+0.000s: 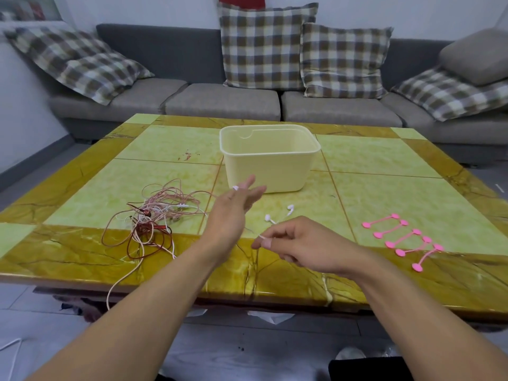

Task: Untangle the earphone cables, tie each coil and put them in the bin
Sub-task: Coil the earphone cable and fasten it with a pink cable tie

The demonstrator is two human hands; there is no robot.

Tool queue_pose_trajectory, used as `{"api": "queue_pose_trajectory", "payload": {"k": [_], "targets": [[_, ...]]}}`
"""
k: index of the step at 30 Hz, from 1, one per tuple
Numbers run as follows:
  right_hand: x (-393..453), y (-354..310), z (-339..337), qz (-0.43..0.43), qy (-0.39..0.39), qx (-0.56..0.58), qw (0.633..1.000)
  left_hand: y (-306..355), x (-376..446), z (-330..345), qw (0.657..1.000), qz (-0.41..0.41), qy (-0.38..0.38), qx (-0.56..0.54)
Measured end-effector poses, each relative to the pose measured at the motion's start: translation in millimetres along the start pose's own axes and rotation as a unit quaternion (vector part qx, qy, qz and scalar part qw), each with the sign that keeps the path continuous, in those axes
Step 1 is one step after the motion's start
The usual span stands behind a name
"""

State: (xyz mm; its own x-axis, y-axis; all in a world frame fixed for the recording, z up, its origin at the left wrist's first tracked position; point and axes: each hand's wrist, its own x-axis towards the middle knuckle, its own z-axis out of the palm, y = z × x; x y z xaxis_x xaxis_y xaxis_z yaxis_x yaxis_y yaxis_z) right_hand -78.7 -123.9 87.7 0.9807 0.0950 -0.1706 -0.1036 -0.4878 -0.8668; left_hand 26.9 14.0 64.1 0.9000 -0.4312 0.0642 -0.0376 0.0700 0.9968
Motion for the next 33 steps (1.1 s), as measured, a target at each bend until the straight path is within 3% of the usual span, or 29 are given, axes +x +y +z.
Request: {"api": "queue_pose_trajectory", "payload": {"k": [3, 6, 10, 12, 16, 21, 24, 28, 31, 33], "targets": [[-1.7, -0.2, -12.2, -0.039, 0.052, 0.020, 0.998, 5.5, -12.5, 0.4, 0.982, -0.019, -0.079, 0.173], [-2.7, 5.9, -22.4, -0.050, 0.126, 0.011, 0.991, 14.6, -21.3, 1.1, 0.956, -0.070, -0.182, 0.220], [1.7, 13.2, -23.8, -0.065, 0.195, 0.040, 0.978, 25.3, -19.8, -2.8, 0.919, -0.193, -0.345, -0.009], [5.4, 14.2, -20.2, -0.080, 0.202, 0.087, 0.972, 29.7, -18.9, -1.8, 0.897, -0.202, -0.369, -0.135], [9.4, 12.5, -9.9, -0.076, 0.163, 0.088, 0.980, 35.3, -18.6, 5.3, 0.895, -0.167, -0.266, -0.317], [12.4, 10.8, 1.7, -0.023, 0.090, 0.007, 0.996, 31.3, -11.5, 7.1, 0.932, -0.081, -0.098, -0.341], [11.1, 4.9, 3.3, -0.014, 0.045, -0.018, 0.999, 23.9, -8.5, 4.3, 0.966, -0.019, -0.049, -0.253], [5.5, -4.8, 2.1, -0.001, -0.014, -0.011, 1.000, 14.6, -9.1, 3.1, 0.996, 0.079, -0.014, -0.043], [-0.8, -9.4, -3.3, -0.014, -0.029, 0.050, 0.998, 11.8, -12.3, 0.6, 0.980, 0.143, -0.012, 0.138], [-3.5, -10.1, -9.0, -0.029, 0.002, 0.113, 0.993, 10.4, -17.4, -0.5, 0.961, 0.147, -0.044, 0.229]]}}
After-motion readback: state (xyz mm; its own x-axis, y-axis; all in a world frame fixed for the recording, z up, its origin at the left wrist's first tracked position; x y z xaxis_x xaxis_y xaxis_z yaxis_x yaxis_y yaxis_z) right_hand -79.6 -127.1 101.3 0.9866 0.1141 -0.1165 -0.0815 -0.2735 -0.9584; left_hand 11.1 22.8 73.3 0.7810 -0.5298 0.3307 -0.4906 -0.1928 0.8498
